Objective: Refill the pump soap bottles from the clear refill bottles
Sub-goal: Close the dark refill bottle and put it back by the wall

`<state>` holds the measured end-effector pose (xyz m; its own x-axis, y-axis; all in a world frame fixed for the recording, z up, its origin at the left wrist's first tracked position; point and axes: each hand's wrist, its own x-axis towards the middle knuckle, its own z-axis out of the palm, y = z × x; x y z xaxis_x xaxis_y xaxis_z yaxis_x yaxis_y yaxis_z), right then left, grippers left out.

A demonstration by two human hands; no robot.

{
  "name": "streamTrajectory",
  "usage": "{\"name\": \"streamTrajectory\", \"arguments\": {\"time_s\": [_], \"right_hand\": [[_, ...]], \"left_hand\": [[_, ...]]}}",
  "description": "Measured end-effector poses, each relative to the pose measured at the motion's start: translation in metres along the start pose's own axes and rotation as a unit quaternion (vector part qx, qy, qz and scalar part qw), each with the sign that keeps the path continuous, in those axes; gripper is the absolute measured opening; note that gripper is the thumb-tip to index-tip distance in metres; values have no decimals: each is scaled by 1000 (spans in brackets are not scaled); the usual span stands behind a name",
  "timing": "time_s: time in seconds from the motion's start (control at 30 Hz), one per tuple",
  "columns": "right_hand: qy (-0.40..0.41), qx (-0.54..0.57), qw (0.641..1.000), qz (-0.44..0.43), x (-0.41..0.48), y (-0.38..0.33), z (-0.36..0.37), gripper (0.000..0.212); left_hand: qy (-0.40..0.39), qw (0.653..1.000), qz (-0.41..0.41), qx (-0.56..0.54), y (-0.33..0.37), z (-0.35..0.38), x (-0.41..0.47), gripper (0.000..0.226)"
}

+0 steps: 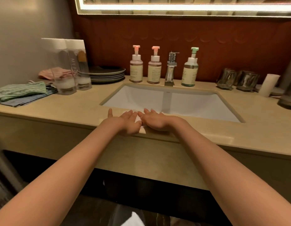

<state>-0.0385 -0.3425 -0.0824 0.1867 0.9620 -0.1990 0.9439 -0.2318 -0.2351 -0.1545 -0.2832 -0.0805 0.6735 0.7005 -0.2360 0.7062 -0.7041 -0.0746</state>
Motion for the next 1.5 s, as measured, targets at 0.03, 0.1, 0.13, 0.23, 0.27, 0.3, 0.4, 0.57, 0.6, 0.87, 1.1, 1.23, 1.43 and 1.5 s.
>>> {"name": "streamTrajectory", "arguments": {"time_s": [0.03, 0.1, 0.13, 0.23, 0.27, 0.3, 0.4, 0.57, 0.6, 0.87, 1.1, 1.23, 1.43, 1.5], "right_hand": [[-4, 0, 1000, -9, 5, -7, 0, 50], [-8, -2, 1000, -25, 16, -19, 2, 51], [-10, -2, 999, -34, 22, -27, 2, 51], [-19, -4, 998, -61, 38, -50, 4, 52], [-24, -5, 997, -71, 43, -57, 4, 52], [-31, -7, 996, -82, 49, -65, 5, 52], [-47, -13, 993, -110, 66, -89, 7, 54], [-71, -11, 986, -152, 94, -128, 8, 51], [-79, -13, 984, -160, 102, -138, 9, 51], [-79, -15, 974, -212, 141, -180, 9, 53], [-85, -17, 978, -192, 184, -207, 4, 53], [-85, 1, 982, -169, 208, -216, 2, 53], [-83, 18, 985, -152, 220, -215, -2, 54], [-85, 25, 983, -158, 214, -211, -6, 53]], "left_hand": [[-7, 1000, -7, 5, -9, 0, 0, 58], [-17, 1000, -23, 11, -25, 0, 0, 58], [-22, 999, -33, 12, -35, 1, -1, 57], [-37, 998, -56, 12, -63, 1, -3, 56], [-42, 997, -64, 13, -72, 1, -4, 56], [-47, 996, -72, 14, -80, 1, -4, 56], [-64, 993, -98, 1, -110, 1, -7, 57], [-104, 984, -142, -2, -157, -2, -16, 58], [-109, 982, -153, 0, -167, -2, -17, 58], [-100, 972, -206, -44, -209, -4, -21, 56], [-82, 966, -227, -94, -259, 3, 13, 59], [-71, 961, -252, -91, -281, 6, 39, 72], [-52, 958, -275, -57, -267, -6, 46, 61], [-56, 958, -276, -49, -265, -7, 45, 60]]}}
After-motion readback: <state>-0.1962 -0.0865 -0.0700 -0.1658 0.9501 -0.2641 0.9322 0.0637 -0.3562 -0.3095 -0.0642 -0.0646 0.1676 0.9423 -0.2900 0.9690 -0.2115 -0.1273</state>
